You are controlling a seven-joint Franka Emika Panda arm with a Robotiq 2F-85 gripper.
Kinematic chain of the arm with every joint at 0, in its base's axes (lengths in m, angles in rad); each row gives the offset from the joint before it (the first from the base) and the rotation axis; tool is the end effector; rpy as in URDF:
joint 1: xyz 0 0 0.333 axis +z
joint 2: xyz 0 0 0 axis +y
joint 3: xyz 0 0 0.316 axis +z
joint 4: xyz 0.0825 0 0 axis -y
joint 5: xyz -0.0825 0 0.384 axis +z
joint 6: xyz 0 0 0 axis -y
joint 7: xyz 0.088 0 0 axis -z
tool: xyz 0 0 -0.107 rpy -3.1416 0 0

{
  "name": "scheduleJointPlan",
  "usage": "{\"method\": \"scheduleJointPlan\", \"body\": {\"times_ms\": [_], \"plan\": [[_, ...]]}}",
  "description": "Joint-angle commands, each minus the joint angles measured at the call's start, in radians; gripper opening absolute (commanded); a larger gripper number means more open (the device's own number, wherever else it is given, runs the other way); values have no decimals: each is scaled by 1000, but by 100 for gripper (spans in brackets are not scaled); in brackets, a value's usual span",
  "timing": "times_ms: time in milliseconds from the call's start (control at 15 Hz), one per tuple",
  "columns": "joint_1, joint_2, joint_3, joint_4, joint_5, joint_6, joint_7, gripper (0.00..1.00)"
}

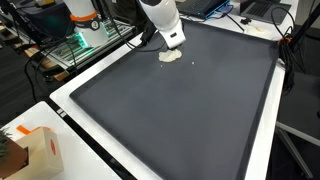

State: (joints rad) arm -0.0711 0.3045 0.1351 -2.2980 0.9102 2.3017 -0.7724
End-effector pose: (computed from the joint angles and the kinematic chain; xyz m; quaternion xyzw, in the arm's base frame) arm 0.4989 0.0508 0.2005 -0.9430 -0.0484 0.0272 0.3282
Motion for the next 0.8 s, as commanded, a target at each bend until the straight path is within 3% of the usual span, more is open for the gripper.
{"method": "scheduleJointPlan", "body": {"times_ms": [0, 733], "plan": [[-3, 8, -19, 8, 48, -42, -19, 3], [11, -37, -40, -10, 56, -73, 17, 3]]}}
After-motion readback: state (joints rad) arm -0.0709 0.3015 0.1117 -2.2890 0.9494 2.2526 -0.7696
